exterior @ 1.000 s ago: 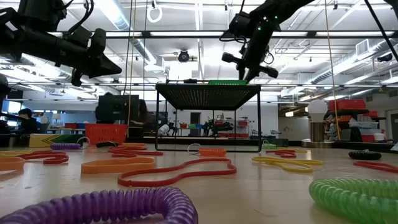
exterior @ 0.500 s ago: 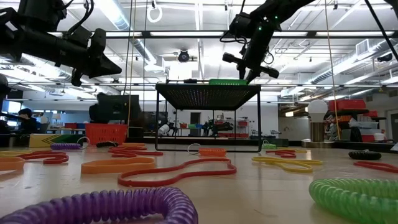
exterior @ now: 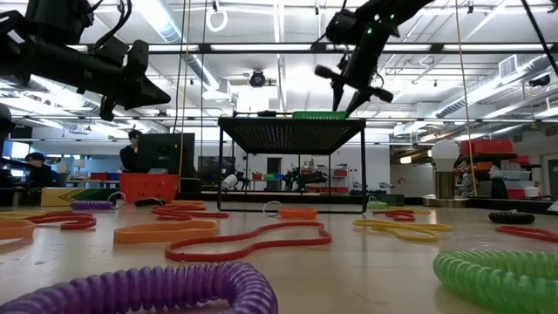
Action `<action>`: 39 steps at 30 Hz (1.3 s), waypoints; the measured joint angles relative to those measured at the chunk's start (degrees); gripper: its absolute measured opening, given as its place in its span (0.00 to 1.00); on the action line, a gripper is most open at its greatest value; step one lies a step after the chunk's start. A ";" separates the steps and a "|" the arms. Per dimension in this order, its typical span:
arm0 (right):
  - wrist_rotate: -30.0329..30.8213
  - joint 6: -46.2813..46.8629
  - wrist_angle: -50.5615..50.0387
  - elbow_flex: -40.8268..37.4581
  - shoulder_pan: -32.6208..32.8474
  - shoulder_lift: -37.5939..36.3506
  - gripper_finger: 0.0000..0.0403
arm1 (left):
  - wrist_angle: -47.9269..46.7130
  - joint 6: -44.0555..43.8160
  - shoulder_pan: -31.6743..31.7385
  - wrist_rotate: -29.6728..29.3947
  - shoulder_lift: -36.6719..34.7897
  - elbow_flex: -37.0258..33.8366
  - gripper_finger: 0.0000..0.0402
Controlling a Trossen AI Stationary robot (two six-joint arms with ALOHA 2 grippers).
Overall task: Pick & Place Office Desk Supplies
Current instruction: Put the red bin on the shelf
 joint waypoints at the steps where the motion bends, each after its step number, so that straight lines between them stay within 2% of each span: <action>1: -0.43 -2.47 -0.01 0.02 -0.07 -1.15 0.35 | -2.95 -1.07 0.03 -0.63 0.03 1.35 0.06; 5: -1.56 -14.09 -2.56 0.06 0.07 -6.79 0.37 | -18.86 -5.36 0.06 -4.56 2.45 10.38 0.06; 8: -2.61 -20.71 -3.87 -3.20 0.94 -11.56 0.28 | -29.41 -9.69 0.96 -4.87 6.61 17.81 0.06; 10: -4.56 -22.69 -1.56 -8.72 1.30 -15.13 0.19 | -33.85 -12.45 2.13 -3.04 10.20 21.81 0.06; 13: -5.06 -23.68 7.69 -19.58 2.18 -21.22 0.05 | -36.08 -14.12 4.11 -0.63 16.28 25.34 0.06; 14: -5.10 -23.66 11.18 -23.07 2.42 -23.21 0.03 | -36.05 -14.63 5.07 0.45 18.56 26.33 0.05; 18: -6.97 -23.53 20.69 -33.98 3.32 -29.94 0.04 | -41.47 -19.12 11.23 5.20 26.90 31.68 0.01; 23: -8.17 -24.49 23.49 -39.34 3.63 -36.67 0.02 | -50.80 -19.68 20.76 11.17 36.14 39.70 0.03; 27: -8.49 -28.03 23.44 -40.17 3.59 -40.20 0.02 | -58.49 -21.24 28.24 16.46 42.55 43.51 0.09; 31: -10.38 -31.84 23.47 -40.17 3.61 -42.01 0.03 | -64.28 -23.44 33.17 17.16 46.99 44.22 0.20; 37: -12.26 -33.59 23.68 -40.17 3.61 -42.53 0.02 | -63.34 -26.12 37.15 17.51 51.99 43.88 0.37; 39: -12.28 -33.73 23.71 -40.17 3.61 -42.53 0.02 | -63.31 -26.31 38.07 15.60 54.16 43.87 0.41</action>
